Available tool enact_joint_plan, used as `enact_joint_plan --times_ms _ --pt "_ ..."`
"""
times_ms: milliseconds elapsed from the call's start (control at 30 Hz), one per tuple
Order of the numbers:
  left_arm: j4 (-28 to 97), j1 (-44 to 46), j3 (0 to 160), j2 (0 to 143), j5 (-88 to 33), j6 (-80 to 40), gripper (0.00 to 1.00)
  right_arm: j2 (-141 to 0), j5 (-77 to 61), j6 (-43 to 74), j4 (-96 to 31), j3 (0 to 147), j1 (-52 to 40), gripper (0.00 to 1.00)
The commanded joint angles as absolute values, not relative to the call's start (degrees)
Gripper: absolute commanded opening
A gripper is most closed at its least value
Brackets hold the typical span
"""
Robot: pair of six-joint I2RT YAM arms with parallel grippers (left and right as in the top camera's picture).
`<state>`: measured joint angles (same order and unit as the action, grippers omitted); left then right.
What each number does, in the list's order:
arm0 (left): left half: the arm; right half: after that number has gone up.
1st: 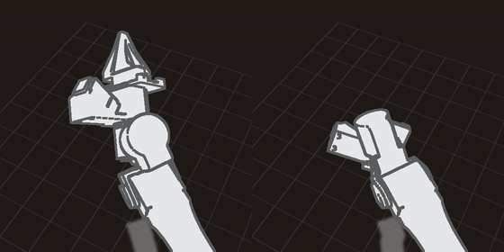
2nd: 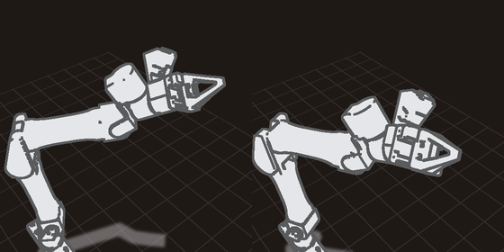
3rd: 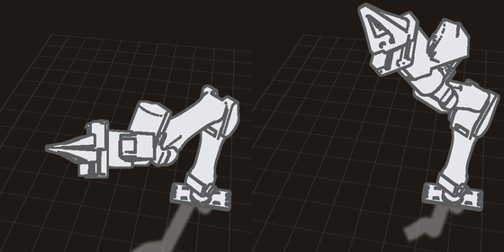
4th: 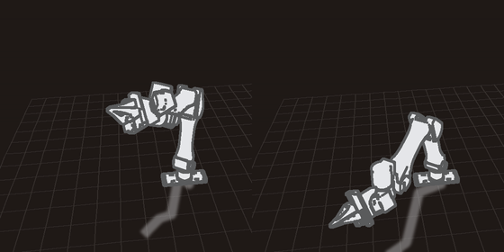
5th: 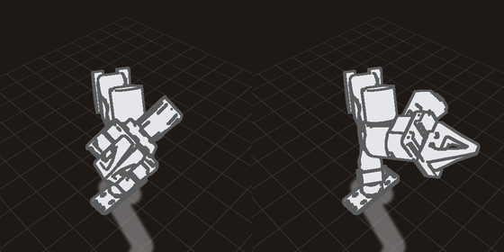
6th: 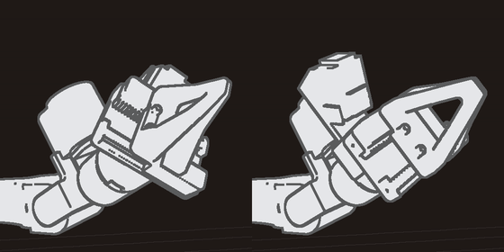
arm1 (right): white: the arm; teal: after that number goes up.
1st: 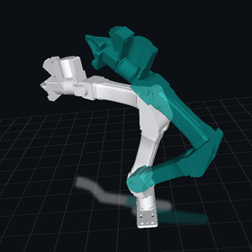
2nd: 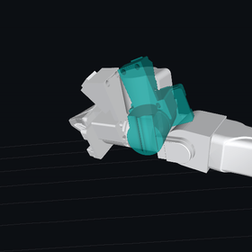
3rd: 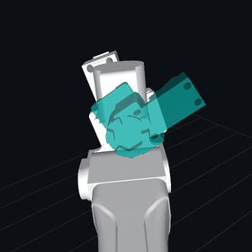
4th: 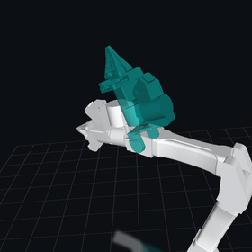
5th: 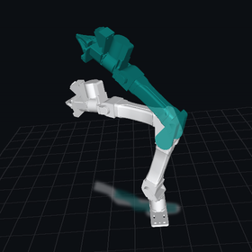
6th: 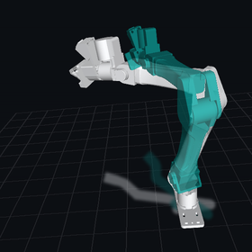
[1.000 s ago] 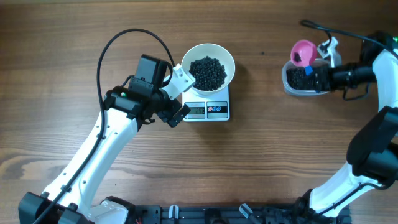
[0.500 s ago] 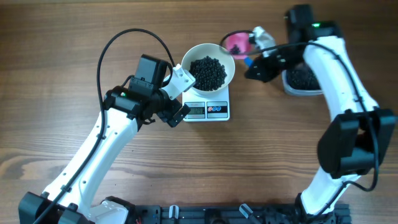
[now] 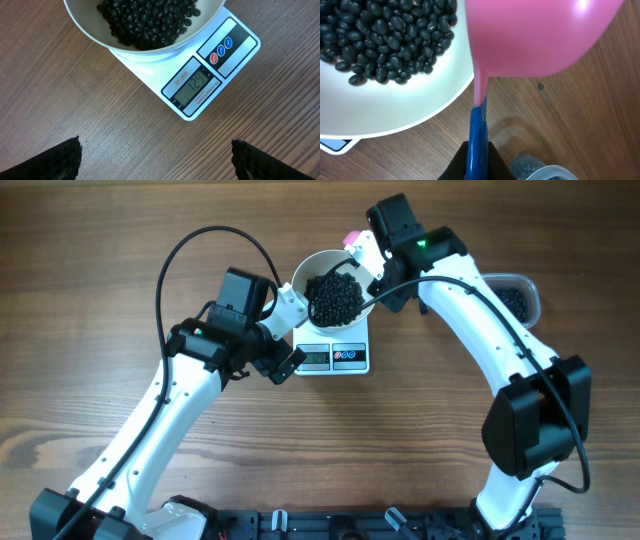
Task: Scoop item into bowl and weigh 150g on scale
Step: 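Carry the scoop over the white bowl and tip beans in, then return the scoop to the bean tub and lower it in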
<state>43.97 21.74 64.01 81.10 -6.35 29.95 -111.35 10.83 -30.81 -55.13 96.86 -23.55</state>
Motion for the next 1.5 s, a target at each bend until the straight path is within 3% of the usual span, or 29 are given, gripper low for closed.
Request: enact_joint_plan --times_ms 0,233,400,633,1100,1467 --pt "44.0 21.6 63.8 80.6 -7.2 31.1 1.00 -111.9 9.8 -31.5 -54.9 98.0 -24.1 0.04" --pt "44.0 21.6 63.8 80.6 -7.2 31.1 1.00 -109.0 -2.3 -27.3 -55.4 98.0 -19.0 0.04" --pt "44.0 21.6 63.8 80.6 -7.2 31.1 1.00 -104.7 -15.6 -22.2 -59.4 98.0 -9.9 0.04" --pt "44.0 21.6 63.8 80.6 -7.2 31.1 1.00 -104.0 -32.2 -24.5 -71.7 97.6 5.6 0.04" --pt "44.0 21.6 63.8 80.6 -7.2 31.1 1.00 -112.4 -33.4 -34.5 -86.3 97.0 20.6 0.04" --pt "44.0 21.6 63.8 80.6 -7.2 31.1 1.00 -120.7 -34.5 -34.3 -87.1 97.0 23.3 0.04"
